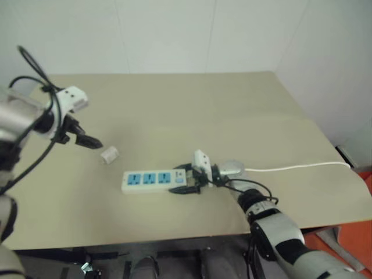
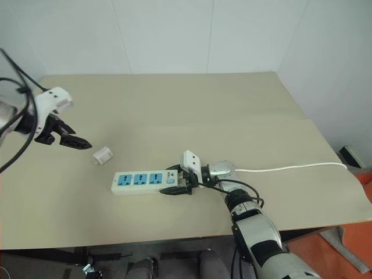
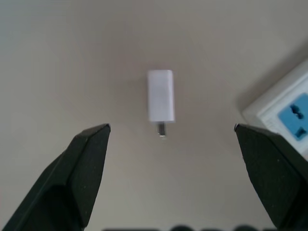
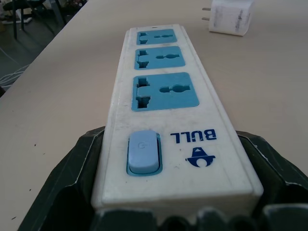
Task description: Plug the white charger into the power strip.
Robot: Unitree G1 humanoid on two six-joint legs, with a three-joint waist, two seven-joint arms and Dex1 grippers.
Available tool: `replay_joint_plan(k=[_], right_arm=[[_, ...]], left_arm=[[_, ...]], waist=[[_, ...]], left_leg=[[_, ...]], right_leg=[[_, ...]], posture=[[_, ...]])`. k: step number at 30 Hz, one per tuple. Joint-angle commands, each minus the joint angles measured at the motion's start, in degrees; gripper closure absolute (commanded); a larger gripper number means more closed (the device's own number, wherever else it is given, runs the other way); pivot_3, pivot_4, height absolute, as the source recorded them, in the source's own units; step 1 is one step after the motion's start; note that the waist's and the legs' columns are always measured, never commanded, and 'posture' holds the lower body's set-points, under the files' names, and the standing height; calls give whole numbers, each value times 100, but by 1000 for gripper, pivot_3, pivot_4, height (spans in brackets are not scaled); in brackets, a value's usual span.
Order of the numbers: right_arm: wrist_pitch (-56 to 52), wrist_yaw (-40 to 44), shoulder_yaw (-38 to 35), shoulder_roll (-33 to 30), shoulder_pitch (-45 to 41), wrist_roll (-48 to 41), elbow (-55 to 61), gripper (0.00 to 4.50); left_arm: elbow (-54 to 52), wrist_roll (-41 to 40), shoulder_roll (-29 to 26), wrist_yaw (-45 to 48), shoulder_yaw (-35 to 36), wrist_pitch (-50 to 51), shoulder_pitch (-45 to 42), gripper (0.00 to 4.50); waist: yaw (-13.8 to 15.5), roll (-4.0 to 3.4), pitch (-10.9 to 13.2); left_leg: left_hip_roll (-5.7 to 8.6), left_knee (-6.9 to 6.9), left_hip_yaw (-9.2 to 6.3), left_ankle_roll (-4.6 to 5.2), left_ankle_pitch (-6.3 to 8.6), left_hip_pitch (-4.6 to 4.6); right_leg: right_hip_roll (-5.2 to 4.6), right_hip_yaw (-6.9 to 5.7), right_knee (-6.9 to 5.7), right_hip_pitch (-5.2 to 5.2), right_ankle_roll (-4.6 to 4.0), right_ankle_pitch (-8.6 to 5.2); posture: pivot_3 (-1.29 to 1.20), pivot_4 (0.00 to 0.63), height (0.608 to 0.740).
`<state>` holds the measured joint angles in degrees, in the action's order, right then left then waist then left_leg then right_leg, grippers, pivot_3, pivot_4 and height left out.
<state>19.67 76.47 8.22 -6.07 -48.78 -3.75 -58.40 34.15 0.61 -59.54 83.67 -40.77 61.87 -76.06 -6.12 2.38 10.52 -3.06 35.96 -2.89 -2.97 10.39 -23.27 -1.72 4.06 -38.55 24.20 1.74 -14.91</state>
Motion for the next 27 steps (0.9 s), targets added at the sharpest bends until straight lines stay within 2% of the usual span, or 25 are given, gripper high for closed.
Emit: replay_joint_plan(k=[1, 8, 13, 19, 24, 27], right_arm=[[56, -88, -13, 65, 72, -18, 36, 1048], [18, -200, -77, 46, 96, -57, 115, 1048], [2, -262, -90, 55, 59, -64, 110, 1048], [-36, -335, -117, 84, 78, -95, 179, 1048], [-70, -428, -130, 122, 148, -122, 279, 1048], [-92, -485, -131, 132, 186, -129, 338, 1048]], left_arm=[[978, 786, 315, 630, -589, -470, -554, 0], [2725, 1462, 1272, 590, -506, -1355, -935, 0], [3577, 1836, 1764, 44, -309, -1921, -872, 0], [4080, 2005, 2207, -775, 150, -2284, -906, 0], [4219, 2102, 2439, -1066, 452, -2427, -758, 0], [4243, 2179, 2540, -1098, 553, -2480, -616, 566]], waist=[[-18, 0, 0], [-20, 2, 0], [-9, 3, 1], [1, 4, 1], [0, 4, 2], [-3, 4, 1]], left_leg=[[-1, -1, 0, 0, 0, 0], [-2, 3, -3, 0, 0, -1], [-2, 5, -3, 0, 0, -1], [-1, 7, -4, 0, 0, -4], [0, 7, -4, 0, 0, -3], [1, 7, -5, 0, 0, -3]], right_leg=[[2, 0, -3, 0, -2, -2], [2, 2, -15, 4, -3, -4], [1, 1, -15, 2, -3, -4], [0, 1, -16, 2, -2, -4], [0, 1, -20, 2, -2, -4], [-1, 2, -21, 2, -3, -4]], posture=[[0, 150, 740], [0, 150, 740], [0, 150, 740], [0, 150, 740], [0, 150, 740], [0, 150, 740]])
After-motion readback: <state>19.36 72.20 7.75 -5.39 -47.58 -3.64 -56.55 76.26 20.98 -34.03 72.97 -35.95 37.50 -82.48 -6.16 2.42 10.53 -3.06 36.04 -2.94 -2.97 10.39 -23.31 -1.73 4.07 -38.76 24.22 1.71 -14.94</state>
